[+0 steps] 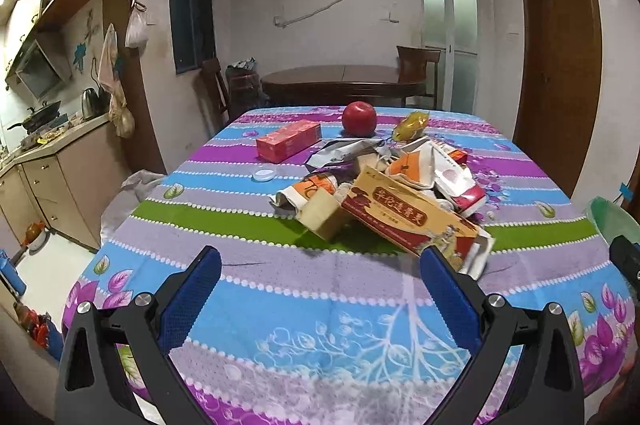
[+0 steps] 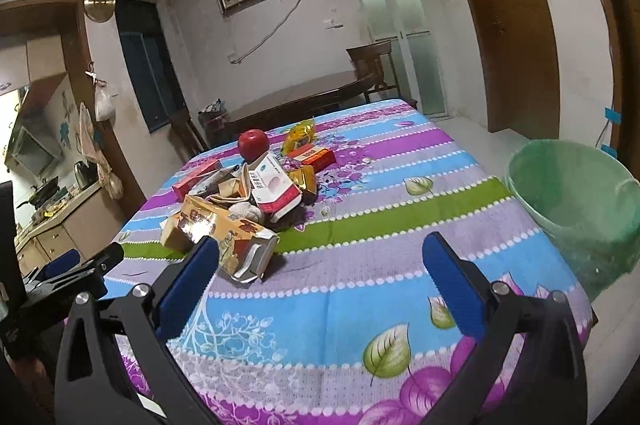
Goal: Collect trash
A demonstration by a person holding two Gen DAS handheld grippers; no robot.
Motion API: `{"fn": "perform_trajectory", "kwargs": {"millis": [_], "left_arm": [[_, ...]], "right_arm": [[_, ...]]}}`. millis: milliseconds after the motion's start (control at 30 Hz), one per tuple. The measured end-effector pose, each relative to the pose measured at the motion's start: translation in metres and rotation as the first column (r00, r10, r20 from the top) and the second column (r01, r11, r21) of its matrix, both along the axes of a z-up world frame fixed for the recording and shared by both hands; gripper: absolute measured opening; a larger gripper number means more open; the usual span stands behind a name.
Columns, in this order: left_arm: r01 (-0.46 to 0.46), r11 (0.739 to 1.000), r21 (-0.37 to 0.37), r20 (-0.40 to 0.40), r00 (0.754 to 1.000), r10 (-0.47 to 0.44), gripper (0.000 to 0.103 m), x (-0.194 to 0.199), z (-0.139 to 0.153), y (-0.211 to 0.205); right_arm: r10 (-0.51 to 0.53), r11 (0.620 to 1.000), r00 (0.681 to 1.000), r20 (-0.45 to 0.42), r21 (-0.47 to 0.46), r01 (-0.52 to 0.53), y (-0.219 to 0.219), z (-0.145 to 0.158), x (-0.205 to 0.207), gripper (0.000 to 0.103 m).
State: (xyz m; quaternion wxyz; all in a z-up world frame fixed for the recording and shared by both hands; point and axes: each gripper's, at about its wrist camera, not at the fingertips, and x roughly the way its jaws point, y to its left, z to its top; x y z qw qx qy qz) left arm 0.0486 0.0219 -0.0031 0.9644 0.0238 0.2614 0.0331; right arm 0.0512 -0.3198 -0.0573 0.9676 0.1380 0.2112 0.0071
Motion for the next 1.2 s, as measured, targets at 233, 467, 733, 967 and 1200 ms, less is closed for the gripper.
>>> {"fn": "perform_trajectory", "kwargs": {"millis": [233,467,733,967,1200], "left_arm": [[-0.023,1.0,0.0,-0.036,0.999,0.023,0.099,0.027,-0.004,0.008],[-0.027,1.0,0.005,-0.061,0.998,0.027,0.099,0.044,-0.01,0.009],[-0.032,0.999,0.005,-0.075,0.997,0.032,0.099,0.052,-0.016,0.014],[-0.044,0.999,0.002,-0.088,0.995,0.044,0.099,0.053,-0.02,0.019],[-0.039,0.999,0.007,-0.098,0.994,0.04,0.099,0.056,-0.023,0.017]], "right_arm": [[0.008,0.999,1.0,-0.018,-0.039,-0.009,0.003,0.005,0.017,0.098],[0.025,0.994,0.999,-0.029,-0.104,-0.028,0.009,0.008,0.03,0.098],[0.062,0.982,0.998,-0.014,-0.177,-0.063,0.022,0.012,0.038,0.098],[0.083,0.98,0.996,-0.042,-0.175,-0.089,0.028,0.006,0.045,0.098],[0.083,0.983,0.993,-0.078,-0.158,-0.095,0.027,-0.001,0.049,0.098]]}}
